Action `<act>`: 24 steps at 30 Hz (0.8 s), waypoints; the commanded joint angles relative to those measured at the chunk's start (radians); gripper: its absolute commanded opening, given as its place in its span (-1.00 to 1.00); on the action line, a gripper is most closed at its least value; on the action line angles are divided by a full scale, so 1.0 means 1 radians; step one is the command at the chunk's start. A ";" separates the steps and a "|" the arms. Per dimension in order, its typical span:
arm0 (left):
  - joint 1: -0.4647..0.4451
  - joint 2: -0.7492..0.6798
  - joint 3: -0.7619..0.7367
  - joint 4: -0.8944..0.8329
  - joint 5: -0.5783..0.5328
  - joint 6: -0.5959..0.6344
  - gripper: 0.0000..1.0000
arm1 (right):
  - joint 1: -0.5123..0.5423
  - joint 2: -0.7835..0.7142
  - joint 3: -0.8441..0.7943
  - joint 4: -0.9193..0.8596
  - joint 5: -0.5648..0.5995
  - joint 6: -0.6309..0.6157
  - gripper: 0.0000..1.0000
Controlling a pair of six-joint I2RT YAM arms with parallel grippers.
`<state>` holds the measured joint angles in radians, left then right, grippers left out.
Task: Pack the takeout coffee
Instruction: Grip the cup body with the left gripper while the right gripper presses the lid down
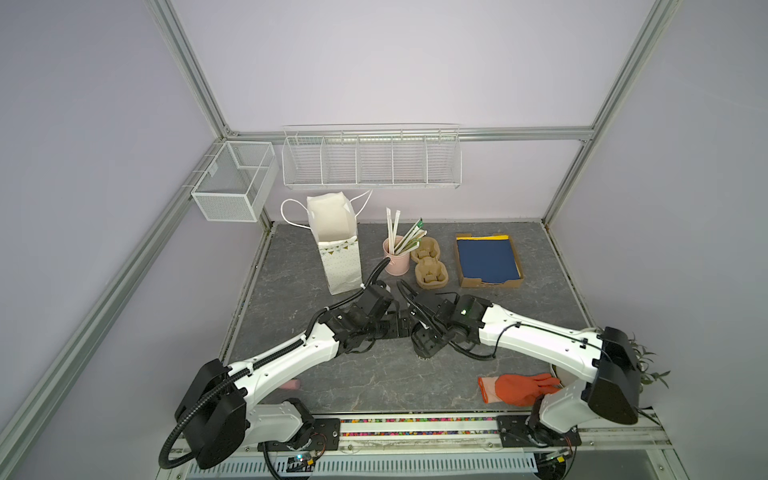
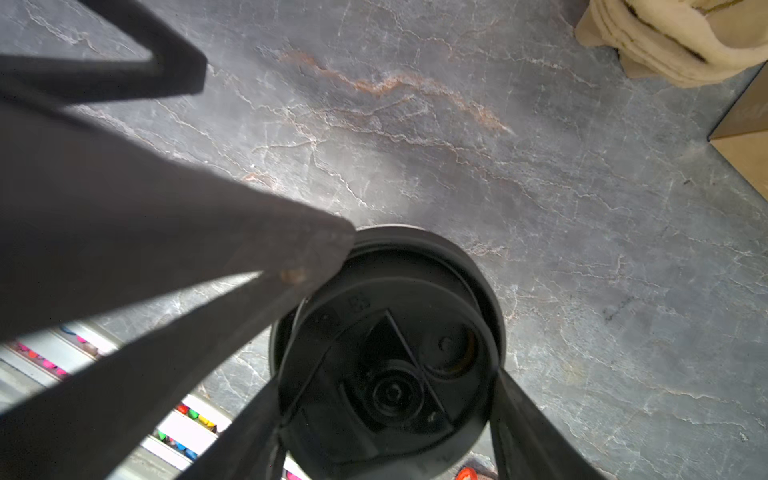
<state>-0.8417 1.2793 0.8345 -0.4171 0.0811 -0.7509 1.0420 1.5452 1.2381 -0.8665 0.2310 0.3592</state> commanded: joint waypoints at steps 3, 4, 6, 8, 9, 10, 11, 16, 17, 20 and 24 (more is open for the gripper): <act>0.004 0.023 -0.033 0.044 0.033 -0.043 0.84 | -0.002 0.073 -0.071 -0.121 -0.102 -0.023 0.40; 0.004 0.022 -0.037 0.046 0.031 -0.045 0.84 | -0.002 0.075 -0.071 -0.121 -0.104 -0.023 0.40; 0.003 0.027 -0.037 0.047 0.032 -0.046 0.82 | -0.002 0.073 -0.071 -0.121 -0.104 -0.024 0.40; 0.002 0.032 -0.035 0.040 0.027 -0.046 0.80 | -0.001 0.073 -0.072 -0.121 -0.102 -0.025 0.40; 0.004 0.035 -0.033 0.037 0.025 -0.044 0.79 | -0.001 0.073 -0.074 -0.121 -0.102 -0.024 0.40; 0.003 0.036 -0.031 0.034 0.023 -0.043 0.77 | -0.001 0.072 -0.076 -0.119 -0.104 -0.025 0.40; 0.003 0.038 -0.032 0.033 0.022 -0.042 0.76 | -0.002 0.070 -0.080 -0.117 -0.105 -0.024 0.40; 0.003 0.061 -0.038 0.018 0.022 -0.038 0.60 | -0.001 0.070 -0.091 -0.111 -0.109 -0.023 0.41; 0.003 0.065 -0.044 0.014 0.023 -0.038 0.56 | -0.001 0.070 -0.095 -0.108 -0.111 -0.022 0.40; 0.004 0.074 -0.067 0.006 0.020 -0.037 0.46 | -0.002 0.070 -0.106 -0.100 -0.116 -0.022 0.40; 0.003 0.081 -0.095 0.009 0.019 -0.046 0.30 | -0.001 0.071 -0.120 -0.098 -0.127 -0.018 0.40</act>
<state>-0.8425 1.3159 0.7952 -0.3275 0.1425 -0.7837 1.0420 1.5360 1.2118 -0.8398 0.2310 0.3576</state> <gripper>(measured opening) 0.664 0.706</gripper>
